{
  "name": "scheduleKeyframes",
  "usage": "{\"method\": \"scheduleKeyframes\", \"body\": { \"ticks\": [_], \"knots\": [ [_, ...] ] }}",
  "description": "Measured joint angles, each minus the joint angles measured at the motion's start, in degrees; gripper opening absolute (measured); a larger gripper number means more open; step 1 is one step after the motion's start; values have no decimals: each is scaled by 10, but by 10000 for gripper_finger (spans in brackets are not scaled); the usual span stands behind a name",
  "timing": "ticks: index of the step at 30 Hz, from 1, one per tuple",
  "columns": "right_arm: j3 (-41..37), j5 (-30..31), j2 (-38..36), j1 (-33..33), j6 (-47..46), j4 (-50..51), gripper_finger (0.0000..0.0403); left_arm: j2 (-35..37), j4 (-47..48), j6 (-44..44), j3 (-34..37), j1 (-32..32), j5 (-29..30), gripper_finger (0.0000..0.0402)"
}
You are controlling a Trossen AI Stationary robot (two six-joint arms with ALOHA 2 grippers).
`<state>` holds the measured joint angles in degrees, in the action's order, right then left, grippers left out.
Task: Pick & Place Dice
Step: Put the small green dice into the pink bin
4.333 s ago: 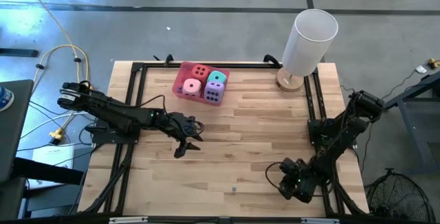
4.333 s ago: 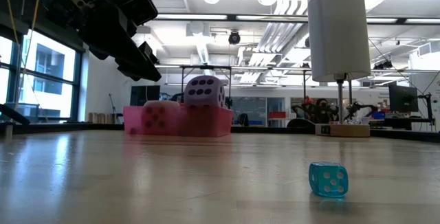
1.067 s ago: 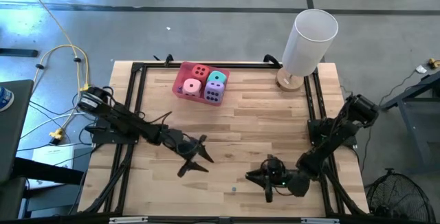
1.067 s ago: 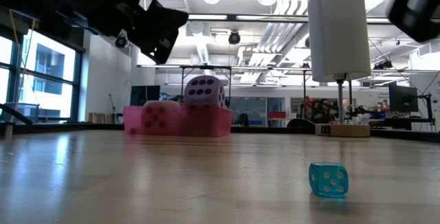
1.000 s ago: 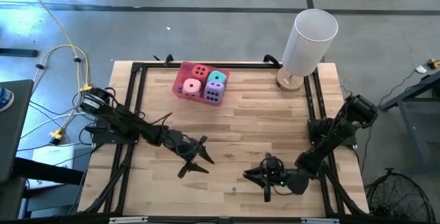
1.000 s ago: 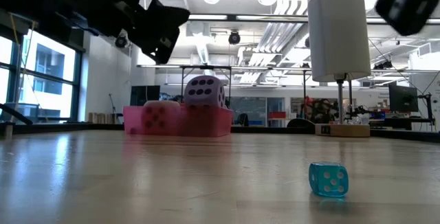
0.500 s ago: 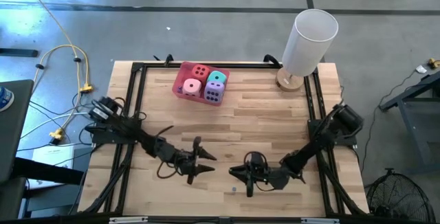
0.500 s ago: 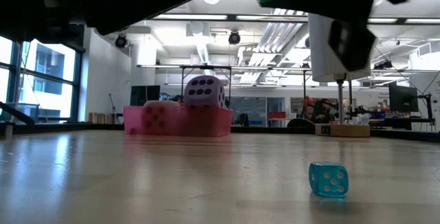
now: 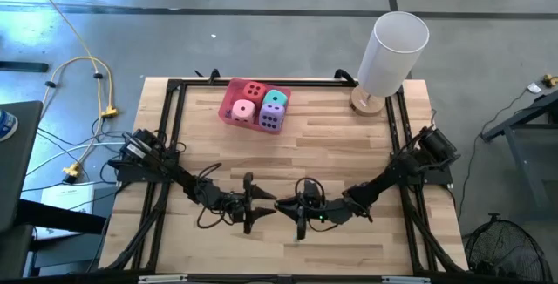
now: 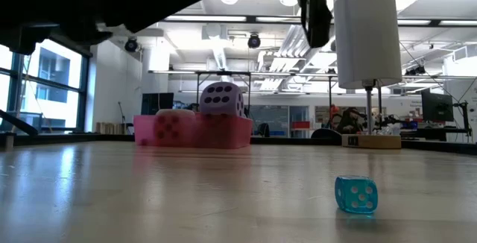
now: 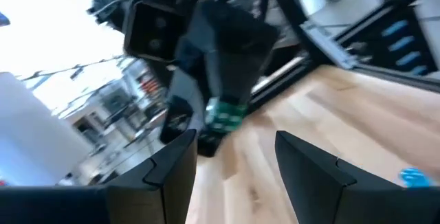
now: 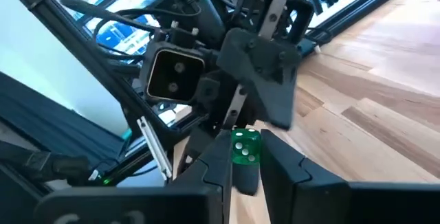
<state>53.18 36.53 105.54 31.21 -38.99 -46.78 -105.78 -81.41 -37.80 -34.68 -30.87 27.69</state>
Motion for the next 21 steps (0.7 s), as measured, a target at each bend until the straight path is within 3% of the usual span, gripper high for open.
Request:
{"method": "scheduleKeyframes", "body": {
  "ticks": [4, 21],
  "knots": [
    [7, -10, 0, -9, 2, 5, 38, 0, 0, -1, -16, 1, 42, 190],
    [7, -10, 0, -12, -16, 26, 43, 0, 1, -33, -26, 1, 42, 187]
  ]
}}
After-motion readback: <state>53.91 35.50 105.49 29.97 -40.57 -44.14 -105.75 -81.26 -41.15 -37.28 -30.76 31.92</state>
